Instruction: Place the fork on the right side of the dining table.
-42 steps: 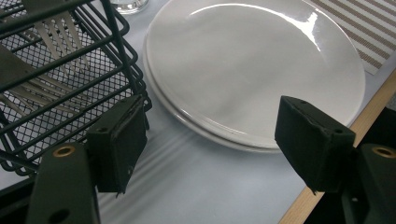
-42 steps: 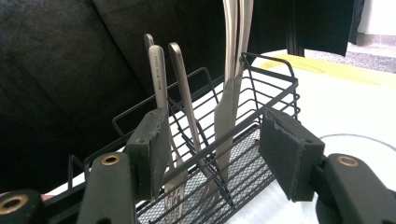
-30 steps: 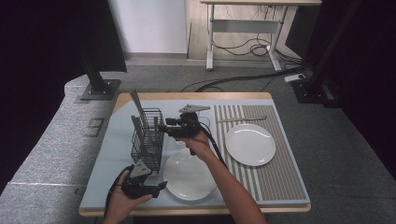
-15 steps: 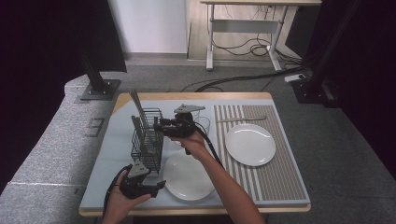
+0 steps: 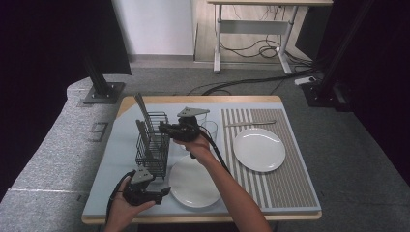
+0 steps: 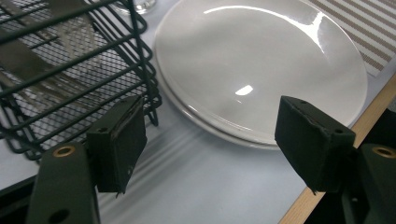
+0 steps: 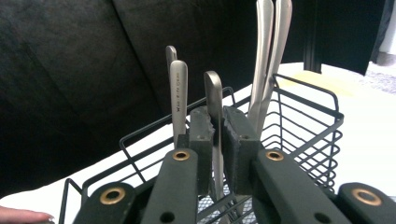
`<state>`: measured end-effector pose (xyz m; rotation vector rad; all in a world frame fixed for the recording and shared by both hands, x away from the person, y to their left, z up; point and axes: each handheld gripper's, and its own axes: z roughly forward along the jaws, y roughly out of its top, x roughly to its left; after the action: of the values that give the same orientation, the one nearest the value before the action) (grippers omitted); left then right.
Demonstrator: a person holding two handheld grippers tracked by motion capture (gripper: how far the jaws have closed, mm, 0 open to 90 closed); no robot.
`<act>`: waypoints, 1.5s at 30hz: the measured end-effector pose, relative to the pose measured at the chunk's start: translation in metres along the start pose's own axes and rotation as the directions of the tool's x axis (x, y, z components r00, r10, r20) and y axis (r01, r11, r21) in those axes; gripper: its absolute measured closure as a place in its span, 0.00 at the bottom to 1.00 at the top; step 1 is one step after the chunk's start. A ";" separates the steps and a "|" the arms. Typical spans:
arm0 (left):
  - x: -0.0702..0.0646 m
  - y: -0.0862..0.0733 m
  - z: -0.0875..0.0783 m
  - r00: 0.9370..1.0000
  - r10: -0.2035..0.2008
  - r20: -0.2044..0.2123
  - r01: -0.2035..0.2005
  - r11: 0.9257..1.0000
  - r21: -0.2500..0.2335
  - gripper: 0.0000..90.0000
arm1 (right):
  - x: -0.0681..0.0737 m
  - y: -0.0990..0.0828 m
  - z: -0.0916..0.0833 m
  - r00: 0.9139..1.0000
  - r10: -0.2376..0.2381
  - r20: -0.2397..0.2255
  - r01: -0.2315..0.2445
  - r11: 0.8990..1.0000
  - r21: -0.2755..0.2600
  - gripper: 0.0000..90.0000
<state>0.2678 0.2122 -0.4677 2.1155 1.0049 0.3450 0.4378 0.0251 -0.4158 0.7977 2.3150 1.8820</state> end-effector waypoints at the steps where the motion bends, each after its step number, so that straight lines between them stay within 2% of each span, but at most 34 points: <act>1: 0.001 0.000 -0.001 1.000 -0.004 0.000 0.004 1.000 -0.003 0.28 | 0.001 0.000 -0.001 1.000 -0.003 0.007 0.003 1.000 -0.004 0.93; 4: 0.002 0.000 -0.003 1.000 -0.005 -0.006 0.005 1.000 -0.008 0.28 | 0.001 0.000 -0.005 1.000 -0.003 0.026 0.003 1.000 -0.014 0.95; 7: 0.002 0.000 -0.004 1.000 -0.005 -0.005 0.005 1.000 -0.009 0.28 | 0.000 0.000 -0.012 0.999 0.032 0.030 -0.030 0.997 -0.064 0.95; 9: 0.001 0.000 -0.004 1.000 -0.003 -0.005 0.003 1.000 -0.009 0.28 | 0.000 0.001 -0.017 0.999 0.035 0.039 -0.032 0.996 -0.083 0.95; 22: -0.004 0.001 0.001 1.000 0.009 0.003 -0.009 1.000 0.004 0.28 | 0.000 0.002 -0.043 0.998 0.064 0.029 -0.058 0.983 -0.176 0.95; 31: -0.004 0.001 0.002 1.000 0.006 0.003 -0.006 1.000 0.003 0.28 | 0.003 0.006 -0.058 0.996 0.076 0.037 -0.067 0.975 -0.211 0.95; 45: -0.004 0.001 0.002 1.000 0.006 0.002 -0.006 1.000 0.005 0.28 | 0.000 0.002 -0.068 0.993 0.111 0.033 -0.100 0.967 -0.233 0.95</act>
<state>0.2669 0.2082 -0.4682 2.1233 0.9987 0.3438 0.4139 -0.0359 -0.3965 0.9391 2.0144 2.1027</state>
